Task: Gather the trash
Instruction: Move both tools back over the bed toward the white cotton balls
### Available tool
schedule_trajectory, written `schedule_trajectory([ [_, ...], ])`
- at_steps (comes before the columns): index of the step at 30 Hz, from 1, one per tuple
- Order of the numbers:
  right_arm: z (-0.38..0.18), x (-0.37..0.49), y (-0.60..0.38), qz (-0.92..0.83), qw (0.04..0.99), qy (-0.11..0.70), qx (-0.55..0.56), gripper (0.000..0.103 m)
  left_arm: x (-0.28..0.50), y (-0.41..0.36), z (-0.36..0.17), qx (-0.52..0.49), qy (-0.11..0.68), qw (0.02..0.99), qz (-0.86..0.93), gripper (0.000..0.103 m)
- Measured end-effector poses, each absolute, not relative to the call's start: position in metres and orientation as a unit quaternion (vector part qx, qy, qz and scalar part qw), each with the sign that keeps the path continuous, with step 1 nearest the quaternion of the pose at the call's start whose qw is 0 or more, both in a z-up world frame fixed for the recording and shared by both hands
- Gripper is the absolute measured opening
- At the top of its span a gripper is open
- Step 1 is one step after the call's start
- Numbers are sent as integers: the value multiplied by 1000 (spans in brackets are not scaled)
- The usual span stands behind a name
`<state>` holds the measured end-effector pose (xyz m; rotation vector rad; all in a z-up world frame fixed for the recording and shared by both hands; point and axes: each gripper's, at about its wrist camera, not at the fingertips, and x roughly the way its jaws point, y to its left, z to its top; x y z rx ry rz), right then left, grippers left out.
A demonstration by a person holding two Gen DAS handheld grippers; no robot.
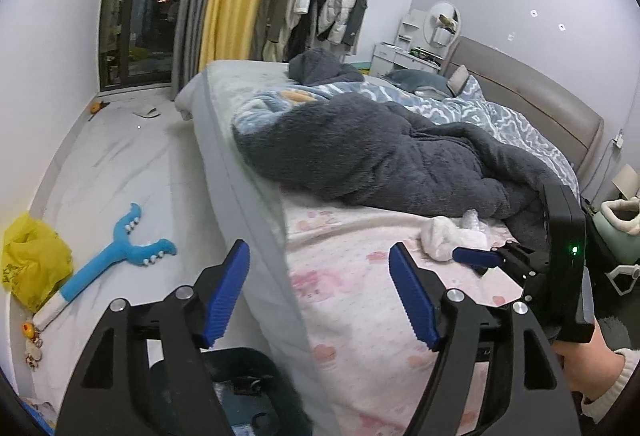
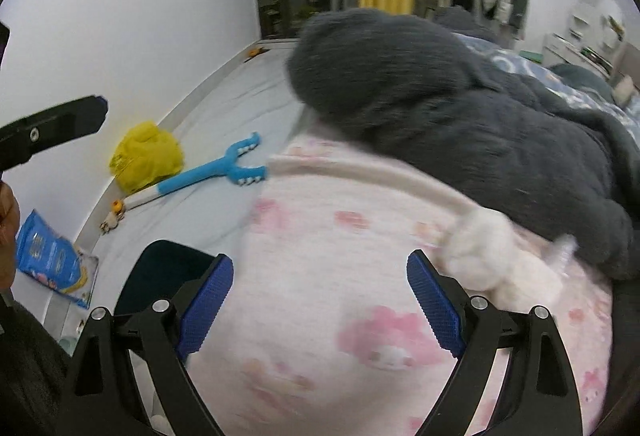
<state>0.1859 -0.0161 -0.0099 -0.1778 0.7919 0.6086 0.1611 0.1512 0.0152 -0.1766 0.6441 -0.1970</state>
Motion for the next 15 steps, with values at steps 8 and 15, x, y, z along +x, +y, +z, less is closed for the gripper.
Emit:
schedule_trajectory([
  [8, -17, 196, -59, 255, 889, 367, -94, 93, 183, 112, 9, -76, 323, 935, -123, 76],
  [15, -18, 210, -111, 237, 897, 370, -38, 96, 203, 89, 1, -80, 330, 930, -140, 76],
])
